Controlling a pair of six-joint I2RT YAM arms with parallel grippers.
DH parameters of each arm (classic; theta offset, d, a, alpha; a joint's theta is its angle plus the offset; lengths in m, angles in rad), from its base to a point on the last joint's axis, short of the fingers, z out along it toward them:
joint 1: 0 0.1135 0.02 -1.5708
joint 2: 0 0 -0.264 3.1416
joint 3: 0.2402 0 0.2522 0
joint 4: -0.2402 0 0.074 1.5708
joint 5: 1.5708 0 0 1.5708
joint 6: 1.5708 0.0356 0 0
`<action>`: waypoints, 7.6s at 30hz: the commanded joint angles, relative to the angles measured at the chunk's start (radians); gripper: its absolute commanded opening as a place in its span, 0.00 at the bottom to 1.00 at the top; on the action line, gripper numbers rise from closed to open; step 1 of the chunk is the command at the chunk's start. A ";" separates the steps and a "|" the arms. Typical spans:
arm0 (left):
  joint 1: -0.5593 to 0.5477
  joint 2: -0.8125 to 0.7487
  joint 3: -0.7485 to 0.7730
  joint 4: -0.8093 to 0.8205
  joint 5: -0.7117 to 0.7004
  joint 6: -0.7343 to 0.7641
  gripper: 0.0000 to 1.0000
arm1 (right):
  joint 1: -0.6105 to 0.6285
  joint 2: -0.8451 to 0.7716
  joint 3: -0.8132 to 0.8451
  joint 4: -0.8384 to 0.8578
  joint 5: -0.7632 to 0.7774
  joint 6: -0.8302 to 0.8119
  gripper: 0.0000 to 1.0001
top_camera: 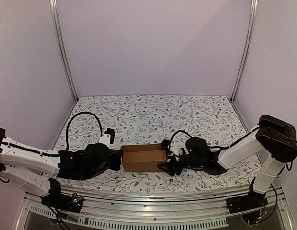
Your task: Fold the paper box
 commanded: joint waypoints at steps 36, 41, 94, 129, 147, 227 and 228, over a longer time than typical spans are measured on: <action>-0.053 0.109 0.101 -0.162 0.002 0.064 0.00 | -0.033 -0.442 0.095 -0.577 0.183 0.181 0.99; -0.054 0.120 0.110 -0.162 0.003 0.066 0.00 | -0.033 -0.429 0.134 -0.641 0.150 0.198 0.99; -0.063 0.168 0.142 -0.169 -0.006 0.061 0.00 | 0.099 -0.305 0.253 -0.728 0.272 0.280 0.00; -0.074 0.196 0.175 -0.196 0.019 0.029 0.00 | 0.170 -0.274 0.200 -0.777 0.404 0.303 0.00; -0.077 0.275 0.235 -0.230 0.126 -0.121 0.00 | 0.187 -0.273 0.208 -0.774 0.433 0.314 0.00; -0.116 0.429 0.490 -0.470 0.102 -0.262 0.00 | 0.214 -0.254 0.187 -0.745 0.460 0.311 0.00; -0.116 0.431 0.495 -0.468 0.104 -0.259 0.00 | 0.214 -0.253 0.187 -0.744 0.460 0.311 0.00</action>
